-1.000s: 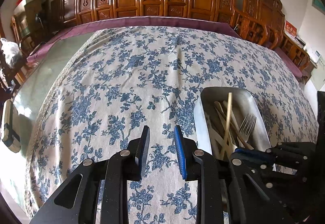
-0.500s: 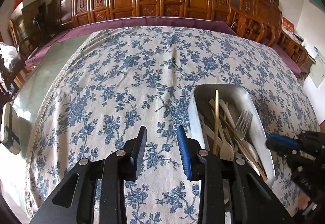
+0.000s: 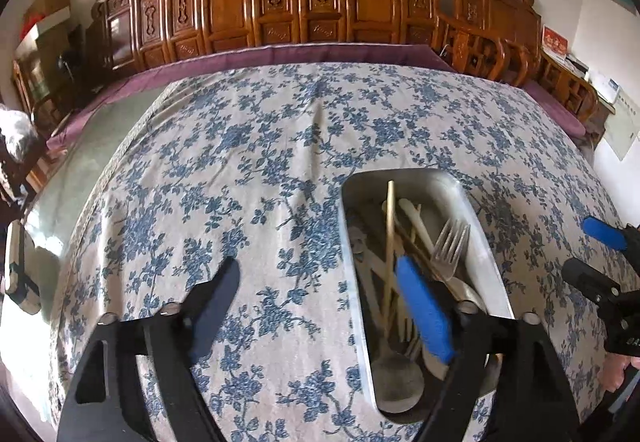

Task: Organize utensils

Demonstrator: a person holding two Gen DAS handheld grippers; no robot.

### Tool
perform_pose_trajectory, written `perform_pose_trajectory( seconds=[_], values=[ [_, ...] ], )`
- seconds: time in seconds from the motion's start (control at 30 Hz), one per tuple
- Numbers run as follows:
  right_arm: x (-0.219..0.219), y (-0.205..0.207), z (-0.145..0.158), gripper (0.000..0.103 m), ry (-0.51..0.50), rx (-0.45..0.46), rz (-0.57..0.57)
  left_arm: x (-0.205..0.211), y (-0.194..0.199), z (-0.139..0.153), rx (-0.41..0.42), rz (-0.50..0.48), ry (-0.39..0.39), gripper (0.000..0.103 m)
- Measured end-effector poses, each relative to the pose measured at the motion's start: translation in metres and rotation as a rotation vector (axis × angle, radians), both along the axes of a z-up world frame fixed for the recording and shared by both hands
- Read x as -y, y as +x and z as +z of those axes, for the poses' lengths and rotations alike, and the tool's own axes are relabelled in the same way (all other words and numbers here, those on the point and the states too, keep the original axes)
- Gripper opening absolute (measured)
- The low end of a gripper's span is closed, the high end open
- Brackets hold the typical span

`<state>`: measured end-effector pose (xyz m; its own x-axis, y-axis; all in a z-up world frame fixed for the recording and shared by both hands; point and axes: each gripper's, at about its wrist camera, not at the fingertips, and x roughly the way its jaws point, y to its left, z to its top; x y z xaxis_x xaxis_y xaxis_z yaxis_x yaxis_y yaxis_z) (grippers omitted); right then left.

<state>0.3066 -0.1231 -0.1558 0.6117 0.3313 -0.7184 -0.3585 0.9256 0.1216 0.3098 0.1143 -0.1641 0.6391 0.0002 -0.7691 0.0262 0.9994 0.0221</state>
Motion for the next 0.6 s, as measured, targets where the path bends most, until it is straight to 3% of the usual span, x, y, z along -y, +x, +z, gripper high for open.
perform_pose_trajectory(
  seconds=[0.07,0.2,0.37,0.6],
  values=[
    [0.006,-0.003,0.001,0.1,-0.003,0.006,-0.013,0.008,-0.002,0.003,0.017,-0.007,0.012,0.088],
    [0.014,-0.012,0.004,0.1,-0.016,0.013,-0.033,0.026,-0.009,0.008,0.046,-0.015,0.045,0.095],
    [0.027,-0.025,0.01,0.1,-0.008,0.017,-0.055,0.046,-0.02,0.012,0.057,-0.03,0.078,0.095],
    [0.042,-0.056,0.03,0.1,0.003,0.031,-0.066,0.055,-0.052,0.017,0.036,-0.019,0.052,0.095]
  ],
)
